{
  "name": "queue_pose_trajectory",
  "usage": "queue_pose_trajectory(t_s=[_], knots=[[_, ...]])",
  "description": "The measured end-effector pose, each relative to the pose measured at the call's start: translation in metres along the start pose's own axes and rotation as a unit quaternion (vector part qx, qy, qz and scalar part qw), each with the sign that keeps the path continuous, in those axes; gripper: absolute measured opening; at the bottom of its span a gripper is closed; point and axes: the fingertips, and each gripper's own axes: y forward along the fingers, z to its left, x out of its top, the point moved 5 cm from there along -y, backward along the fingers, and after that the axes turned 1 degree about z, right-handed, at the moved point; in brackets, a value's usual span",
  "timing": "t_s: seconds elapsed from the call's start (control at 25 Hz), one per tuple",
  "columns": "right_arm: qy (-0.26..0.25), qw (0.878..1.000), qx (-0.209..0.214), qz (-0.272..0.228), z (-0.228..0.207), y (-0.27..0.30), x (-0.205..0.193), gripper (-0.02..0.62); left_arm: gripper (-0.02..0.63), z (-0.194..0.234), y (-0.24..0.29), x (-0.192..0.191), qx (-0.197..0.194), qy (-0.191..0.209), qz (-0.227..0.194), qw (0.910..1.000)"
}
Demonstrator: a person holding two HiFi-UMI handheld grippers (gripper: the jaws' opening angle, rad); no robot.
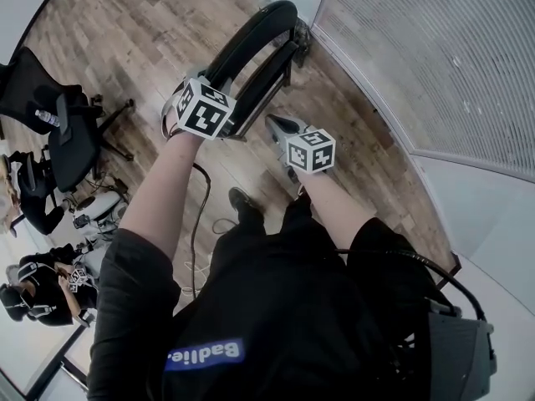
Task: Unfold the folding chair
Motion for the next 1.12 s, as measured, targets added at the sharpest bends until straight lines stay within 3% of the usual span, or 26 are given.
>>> queue_pose_trajectory(t_s=[0.56,1.12], knots=[[0.092,0.996,-0.022,0.003,-0.04,0.047,-0.012,0.029,0.112,0.004,0.0,-0.004,0.0,0.0,-0.004,1.0],[0.179,0.983,-0.05,0.004,-0.075,0.083,-0.009,0.133,0.112,0.0,0.002,-0.004,0.003,-0.001,-0.005,1.0]])
